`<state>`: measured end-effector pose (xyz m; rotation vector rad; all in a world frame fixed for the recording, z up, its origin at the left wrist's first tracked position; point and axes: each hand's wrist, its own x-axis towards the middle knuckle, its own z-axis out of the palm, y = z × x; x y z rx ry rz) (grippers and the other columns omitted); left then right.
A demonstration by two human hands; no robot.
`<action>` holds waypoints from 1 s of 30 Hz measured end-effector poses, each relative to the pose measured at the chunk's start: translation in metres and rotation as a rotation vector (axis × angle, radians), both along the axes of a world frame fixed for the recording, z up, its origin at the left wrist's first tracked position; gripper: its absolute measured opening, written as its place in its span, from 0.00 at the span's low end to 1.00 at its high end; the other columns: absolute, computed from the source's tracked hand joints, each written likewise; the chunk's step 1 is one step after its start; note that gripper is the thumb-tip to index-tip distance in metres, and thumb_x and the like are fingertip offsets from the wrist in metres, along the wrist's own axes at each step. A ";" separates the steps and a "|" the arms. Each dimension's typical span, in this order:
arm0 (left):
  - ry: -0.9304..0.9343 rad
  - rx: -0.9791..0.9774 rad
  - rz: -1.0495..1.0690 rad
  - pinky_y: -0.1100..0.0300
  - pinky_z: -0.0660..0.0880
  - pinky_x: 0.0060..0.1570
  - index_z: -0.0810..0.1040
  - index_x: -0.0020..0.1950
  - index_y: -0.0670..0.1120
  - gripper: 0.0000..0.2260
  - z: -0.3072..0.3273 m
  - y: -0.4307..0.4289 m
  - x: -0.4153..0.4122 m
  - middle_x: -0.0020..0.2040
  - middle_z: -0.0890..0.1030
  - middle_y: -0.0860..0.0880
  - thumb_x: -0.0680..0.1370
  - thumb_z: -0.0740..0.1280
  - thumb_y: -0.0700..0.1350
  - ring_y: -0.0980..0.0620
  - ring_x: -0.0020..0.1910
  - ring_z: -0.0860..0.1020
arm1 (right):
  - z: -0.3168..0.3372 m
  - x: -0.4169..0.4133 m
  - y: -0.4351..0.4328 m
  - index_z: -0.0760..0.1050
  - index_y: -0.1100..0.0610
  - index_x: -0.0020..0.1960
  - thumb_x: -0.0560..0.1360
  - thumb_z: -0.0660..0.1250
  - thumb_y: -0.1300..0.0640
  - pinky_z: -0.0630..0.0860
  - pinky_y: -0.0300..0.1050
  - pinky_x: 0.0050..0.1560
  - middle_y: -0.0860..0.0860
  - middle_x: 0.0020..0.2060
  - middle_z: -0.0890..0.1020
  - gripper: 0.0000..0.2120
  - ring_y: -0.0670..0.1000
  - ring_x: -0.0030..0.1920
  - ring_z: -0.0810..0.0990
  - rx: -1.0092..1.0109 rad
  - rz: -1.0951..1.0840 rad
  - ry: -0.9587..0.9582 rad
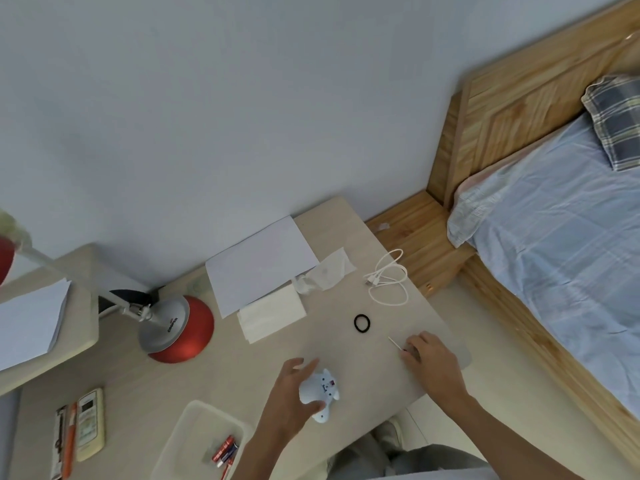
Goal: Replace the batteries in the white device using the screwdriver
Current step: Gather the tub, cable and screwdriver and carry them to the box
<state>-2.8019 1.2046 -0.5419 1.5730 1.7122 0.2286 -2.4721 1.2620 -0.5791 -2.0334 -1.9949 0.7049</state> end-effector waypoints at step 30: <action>-0.046 0.011 0.250 0.54 0.81 0.50 0.87 0.52 0.48 0.15 -0.056 0.161 0.102 0.45 0.82 0.51 0.70 0.75 0.33 0.52 0.44 0.82 | 0.030 0.005 0.162 0.63 0.50 0.78 0.62 0.79 0.39 0.70 0.53 0.72 0.49 0.71 0.73 0.50 0.56 0.75 0.68 0.022 0.422 -0.315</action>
